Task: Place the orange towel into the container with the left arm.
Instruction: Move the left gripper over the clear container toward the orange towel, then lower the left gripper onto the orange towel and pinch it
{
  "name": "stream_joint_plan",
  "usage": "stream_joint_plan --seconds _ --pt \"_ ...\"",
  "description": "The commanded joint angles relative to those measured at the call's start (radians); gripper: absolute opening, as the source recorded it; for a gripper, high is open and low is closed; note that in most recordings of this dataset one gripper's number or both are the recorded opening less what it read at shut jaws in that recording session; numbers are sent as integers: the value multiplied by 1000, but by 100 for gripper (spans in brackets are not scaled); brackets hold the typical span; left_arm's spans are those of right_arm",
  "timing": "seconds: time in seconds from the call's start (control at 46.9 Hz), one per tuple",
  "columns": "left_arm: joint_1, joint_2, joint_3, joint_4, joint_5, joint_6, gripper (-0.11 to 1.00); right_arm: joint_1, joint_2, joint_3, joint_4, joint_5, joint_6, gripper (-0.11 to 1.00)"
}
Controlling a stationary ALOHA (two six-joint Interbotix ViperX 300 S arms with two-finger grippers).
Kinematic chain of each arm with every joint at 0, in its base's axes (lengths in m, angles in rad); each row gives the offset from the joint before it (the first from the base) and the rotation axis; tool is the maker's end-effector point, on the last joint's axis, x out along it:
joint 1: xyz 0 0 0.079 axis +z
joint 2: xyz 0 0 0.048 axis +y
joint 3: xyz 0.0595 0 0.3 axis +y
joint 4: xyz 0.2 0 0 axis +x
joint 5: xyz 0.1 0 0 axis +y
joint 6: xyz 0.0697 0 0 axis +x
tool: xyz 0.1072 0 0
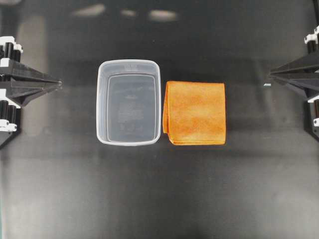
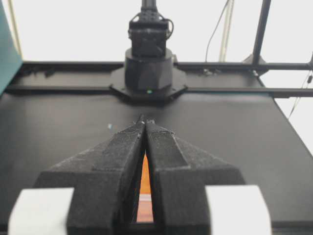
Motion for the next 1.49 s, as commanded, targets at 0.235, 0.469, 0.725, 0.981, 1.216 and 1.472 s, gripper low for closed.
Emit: stream_joint_plan --seconds 0.235,0.469,0.725,0.981,1.216,1.472 --pt "-17 144 -281 41 321 -31 0 0 6 -8 9 3 6 -1" --pt "-26 350 -509 40 571 -18 0 2 -3 -8 9 17 8 0" --pt "-34 634 -808 41 831 -18 0 -3 -41 -11 9 120 6 39" --pt "-11 879 -1048 41 1040 -6 1 -8 -103 -9 9 141 5 80" --pt "-6 1080 -1213 43 1075 54 53 -6 -219 -6 8 149 -11 79" --pt "2 1296 -1304 43 1117 132 91 -6 -299 -5 9 221 -11 79"
